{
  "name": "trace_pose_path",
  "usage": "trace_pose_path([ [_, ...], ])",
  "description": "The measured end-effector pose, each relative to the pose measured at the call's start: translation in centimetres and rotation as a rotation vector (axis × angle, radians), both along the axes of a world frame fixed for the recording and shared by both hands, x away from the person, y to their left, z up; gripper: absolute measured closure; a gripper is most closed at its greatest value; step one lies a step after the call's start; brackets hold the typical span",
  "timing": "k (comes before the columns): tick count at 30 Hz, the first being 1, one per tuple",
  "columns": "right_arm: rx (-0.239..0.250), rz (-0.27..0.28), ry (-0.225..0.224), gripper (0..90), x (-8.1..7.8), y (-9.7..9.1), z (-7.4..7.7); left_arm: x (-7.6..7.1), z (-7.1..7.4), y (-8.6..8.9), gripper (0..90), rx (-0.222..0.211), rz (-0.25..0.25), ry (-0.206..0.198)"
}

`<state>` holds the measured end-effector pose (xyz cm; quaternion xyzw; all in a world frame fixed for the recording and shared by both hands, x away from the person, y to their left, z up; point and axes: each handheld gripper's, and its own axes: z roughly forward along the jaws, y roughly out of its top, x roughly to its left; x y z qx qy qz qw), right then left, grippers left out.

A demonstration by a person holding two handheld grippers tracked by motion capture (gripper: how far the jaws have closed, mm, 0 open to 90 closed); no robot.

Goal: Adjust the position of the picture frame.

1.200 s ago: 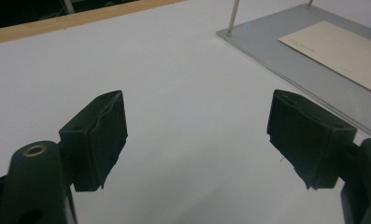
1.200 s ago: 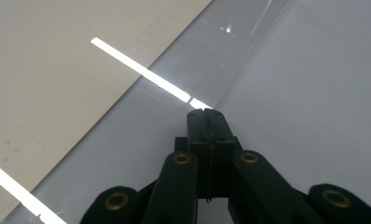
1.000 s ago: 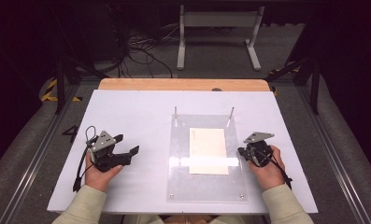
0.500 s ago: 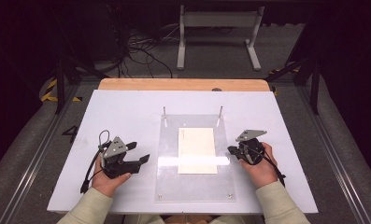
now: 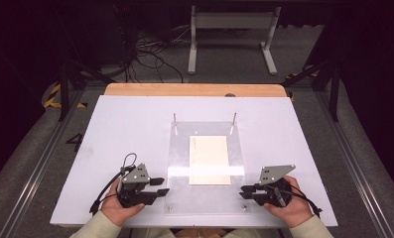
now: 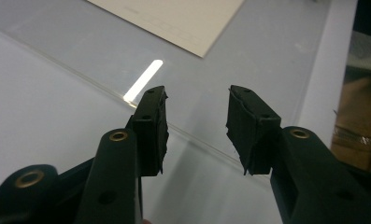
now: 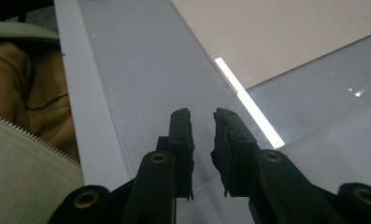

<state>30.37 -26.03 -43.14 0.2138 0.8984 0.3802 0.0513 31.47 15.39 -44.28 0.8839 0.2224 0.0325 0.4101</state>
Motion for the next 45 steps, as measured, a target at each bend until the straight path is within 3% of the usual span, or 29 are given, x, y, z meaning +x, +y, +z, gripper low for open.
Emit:
trace_pose_path([
  [5,-0.013,0.032,0.020,73.7,-1.1,-0.2,-0.6,-0.4,-0.4,-0.7,60.6,0.065,-0.049,0.019],
  [8,-0.018,0.056,0.028,73.6,-1.4,-0.2,-0.8,-0.5,-0.6,-0.9,62.7,0.082,-0.075,0.038],
  [10,-0.023,0.065,0.027,73.4,-1.6,-0.1,-0.8,-0.9,-0.7,-1.1,64.1,0.085,-0.104,0.056],
  [12,-0.025,0.072,0.029,73.5,-1.7,-0.1,-0.9,-1.0,-0.7,-1.1,66.2,0.089,-0.113,0.046],
  [17,-0.037,0.090,0.037,73.6,-1.8,0.1,-1.2,-1.3,-0.7,-1.1,67.7,0.058,-0.156,0.071],
  [22,-0.037,0.100,0.036,74.0,-1.8,0.2,-1.2,-1.6,-1.0,-1.8,67.7,0.080,-0.198,0.065],
  [25,-0.039,0.102,0.034,76.8,-1.9,0.2,-1.2,-1.6,-1.0,-1.8,76.0,0.080,-0.201,0.083],
  [28,-0.043,0.100,0.028,78.4,-1.9,0.3,-1.2,-1.5,-1.0,-1.8,82.2,0.088,-0.191,0.073],
  [31,-0.053,0.096,0.020,82.9,-2.0,0.3,-1.1,-1.7,-0.9,-1.8,82.6,0.098,-0.204,0.081],
  [45,-0.060,0.133,0.046,83.2,-3.4,0.3,-1.1,-2.3,-0.7,-2.0,82.6,0.118,-0.292,0.106],
])
